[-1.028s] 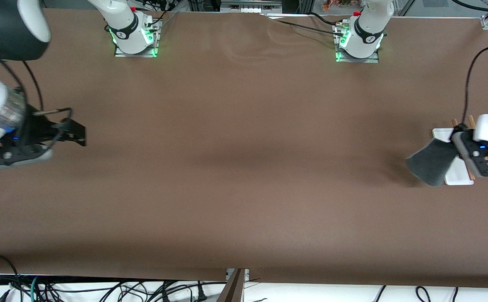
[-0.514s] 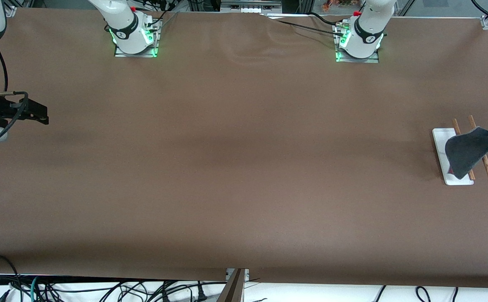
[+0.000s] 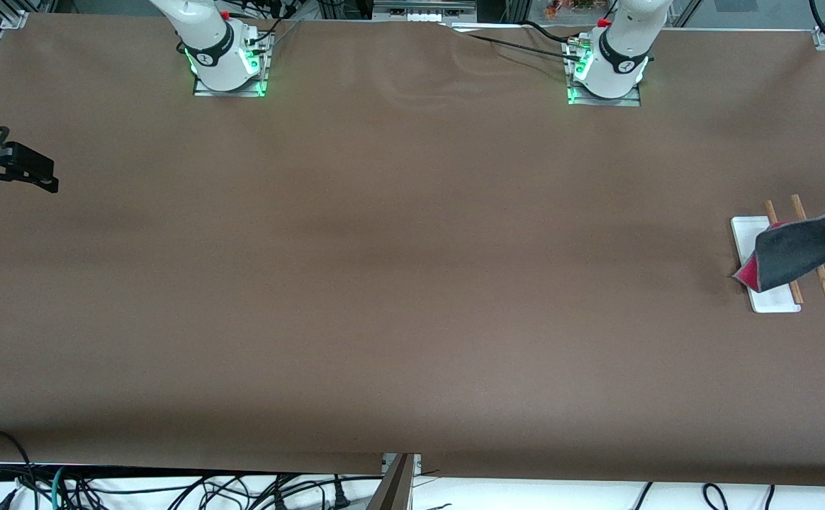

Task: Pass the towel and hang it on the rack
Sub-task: 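Lower the towel over the wooden rods with the left gripper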

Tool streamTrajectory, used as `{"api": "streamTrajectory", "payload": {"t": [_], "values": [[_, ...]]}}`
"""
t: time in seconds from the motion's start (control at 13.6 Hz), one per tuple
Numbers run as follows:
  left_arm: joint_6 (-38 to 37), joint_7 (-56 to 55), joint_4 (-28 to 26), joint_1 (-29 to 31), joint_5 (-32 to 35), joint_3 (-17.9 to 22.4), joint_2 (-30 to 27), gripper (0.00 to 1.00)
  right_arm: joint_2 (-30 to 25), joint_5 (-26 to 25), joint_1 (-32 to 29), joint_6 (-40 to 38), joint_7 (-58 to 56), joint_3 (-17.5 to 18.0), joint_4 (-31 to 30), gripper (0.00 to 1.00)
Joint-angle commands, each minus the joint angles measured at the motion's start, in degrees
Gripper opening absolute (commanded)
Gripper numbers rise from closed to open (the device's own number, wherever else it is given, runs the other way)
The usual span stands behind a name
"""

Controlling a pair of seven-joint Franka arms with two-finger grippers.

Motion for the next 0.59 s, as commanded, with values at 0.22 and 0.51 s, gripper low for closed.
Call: {"api": "streamTrajectory", "payload": {"t": [0.22, 0.51], "values": [[1.1, 1.0, 2.1, 0.5, 1.5, -0.4, 2.6, 1.00, -3.7, 3.5, -0.9, 0.0, -0.1, -1.0, -5.6, 1.00], [1.0, 0.8, 2.7, 0.5, 1.5, -0.5, 2.7, 1.00, -4.3, 3.2, -0.3, -0.6, -0.6, -2.0, -6.1, 1.00]]}}
